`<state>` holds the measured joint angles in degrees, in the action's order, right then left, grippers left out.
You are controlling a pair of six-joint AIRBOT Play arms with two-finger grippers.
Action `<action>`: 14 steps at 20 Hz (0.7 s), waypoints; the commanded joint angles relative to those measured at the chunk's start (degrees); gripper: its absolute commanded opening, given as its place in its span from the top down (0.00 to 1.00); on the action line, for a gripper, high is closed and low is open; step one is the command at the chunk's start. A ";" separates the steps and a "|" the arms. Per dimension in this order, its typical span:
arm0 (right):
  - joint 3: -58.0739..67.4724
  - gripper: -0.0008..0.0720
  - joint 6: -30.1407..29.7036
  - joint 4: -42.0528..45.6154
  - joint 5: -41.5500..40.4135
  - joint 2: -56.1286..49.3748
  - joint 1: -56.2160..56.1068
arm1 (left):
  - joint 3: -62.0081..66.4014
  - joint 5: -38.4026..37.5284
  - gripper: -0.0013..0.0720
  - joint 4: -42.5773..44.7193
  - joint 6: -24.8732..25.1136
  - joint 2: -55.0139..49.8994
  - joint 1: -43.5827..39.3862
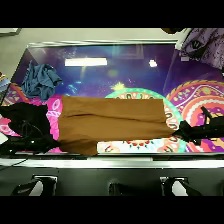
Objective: Fold the clothes and pants, and hang the long-sleeved shirts on hangers.
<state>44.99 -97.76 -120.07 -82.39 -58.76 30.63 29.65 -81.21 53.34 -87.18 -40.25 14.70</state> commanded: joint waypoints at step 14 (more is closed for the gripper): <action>17.29 0.95 12.04 12.98 17.75 -15.61 -20.72 | 32.76 9.25 0.96 -0.63 6.93 -37.68 -3.48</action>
<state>56.75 -87.31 -109.84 -66.85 -69.78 10.70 53.30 -73.08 52.99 -82.43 -68.34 12.34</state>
